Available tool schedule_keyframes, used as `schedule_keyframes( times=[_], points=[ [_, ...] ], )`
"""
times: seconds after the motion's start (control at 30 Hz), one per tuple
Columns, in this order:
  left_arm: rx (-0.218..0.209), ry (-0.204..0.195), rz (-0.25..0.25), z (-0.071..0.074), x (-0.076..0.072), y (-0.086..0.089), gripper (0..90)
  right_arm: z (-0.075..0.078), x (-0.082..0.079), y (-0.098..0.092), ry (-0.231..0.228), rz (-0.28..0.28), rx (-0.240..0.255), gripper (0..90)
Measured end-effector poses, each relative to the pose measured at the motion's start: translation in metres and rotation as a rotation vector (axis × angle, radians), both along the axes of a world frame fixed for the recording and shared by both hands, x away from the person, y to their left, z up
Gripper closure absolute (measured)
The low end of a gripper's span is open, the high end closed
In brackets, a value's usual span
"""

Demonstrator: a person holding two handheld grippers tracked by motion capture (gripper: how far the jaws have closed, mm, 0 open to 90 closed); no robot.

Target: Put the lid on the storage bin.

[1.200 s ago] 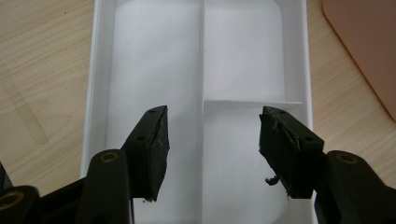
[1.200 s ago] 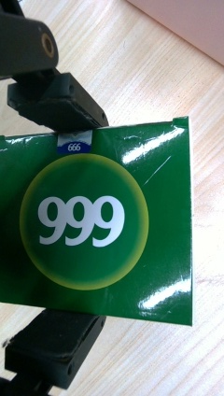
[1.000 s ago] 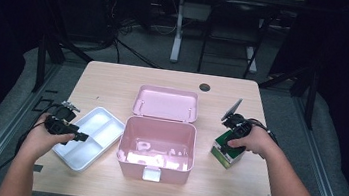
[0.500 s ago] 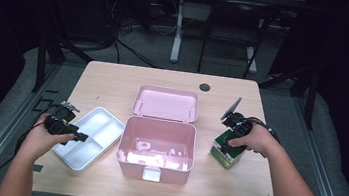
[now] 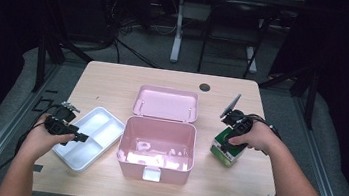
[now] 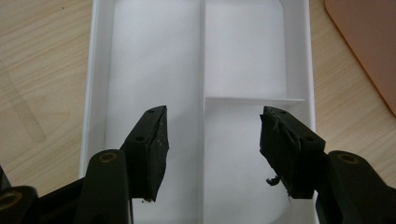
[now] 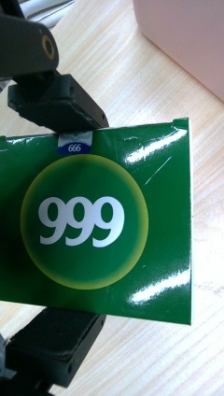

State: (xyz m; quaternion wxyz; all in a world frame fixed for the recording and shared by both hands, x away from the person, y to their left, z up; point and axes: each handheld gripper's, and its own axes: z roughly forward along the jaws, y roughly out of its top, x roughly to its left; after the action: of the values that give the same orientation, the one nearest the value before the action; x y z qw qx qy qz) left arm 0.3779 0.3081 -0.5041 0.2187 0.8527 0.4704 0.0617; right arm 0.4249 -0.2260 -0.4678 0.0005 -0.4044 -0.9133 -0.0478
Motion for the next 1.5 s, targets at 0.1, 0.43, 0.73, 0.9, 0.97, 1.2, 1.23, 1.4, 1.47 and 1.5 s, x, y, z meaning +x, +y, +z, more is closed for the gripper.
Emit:
schedule_keyframes(
  times=[0.1,0.43,0.73,0.9,0.97,1.2,1.23,1.4,1.47,1.5],
  points=[
    [-0.001,0.0,-0.001,0.0,0.0,0.0,42.0,0.004,-0.002,0.001,-0.007,0.016,-0.003,15.3],
    [0.001,0.005,-0.003,-0.001,0.0,0.0,42.0,0.02,-0.007,0.006,-0.015,0.061,-0.016,15.3],
    [0.002,0.008,-0.003,-0.002,0.001,0.0,42.0,0.03,-0.013,0.01,-0.059,0.232,-0.024,15.3],
    [0.001,0.009,-0.002,-0.003,0.001,0.0,42.0,0.035,-0.019,0.013,-0.076,0.354,-0.012,15.5],
    [0.003,0.01,-0.005,-0.003,0.001,0.0,42.0,0.036,-0.022,0.016,-0.078,0.393,-0.024,15.5],
    [-0.004,0.011,-0.004,-0.004,0.001,0.0,42.0,0.041,-0.03,0.025,-0.09,0.514,-0.012,15.7],
    [-0.005,0.01,-0.002,-0.004,0.001,0.0,42.0,0.042,-0.031,0.026,-0.088,0.523,-0.008,15.6],
    [-0.006,0.009,0.002,-0.004,0.001,0.002,42.0,0.045,-0.035,0.029,-0.086,0.568,-0.01,15.7],
    [-0.005,0.011,0.003,-0.005,0.001,0.001,42.0,0.047,-0.037,0.03,-0.084,0.581,-0.011,15.7],
    [-0.005,0.01,0.0,-0.005,0.002,0.001,42.0,0.049,-0.037,0.03,-0.082,0.583,-0.013,15.7]
  ],
)
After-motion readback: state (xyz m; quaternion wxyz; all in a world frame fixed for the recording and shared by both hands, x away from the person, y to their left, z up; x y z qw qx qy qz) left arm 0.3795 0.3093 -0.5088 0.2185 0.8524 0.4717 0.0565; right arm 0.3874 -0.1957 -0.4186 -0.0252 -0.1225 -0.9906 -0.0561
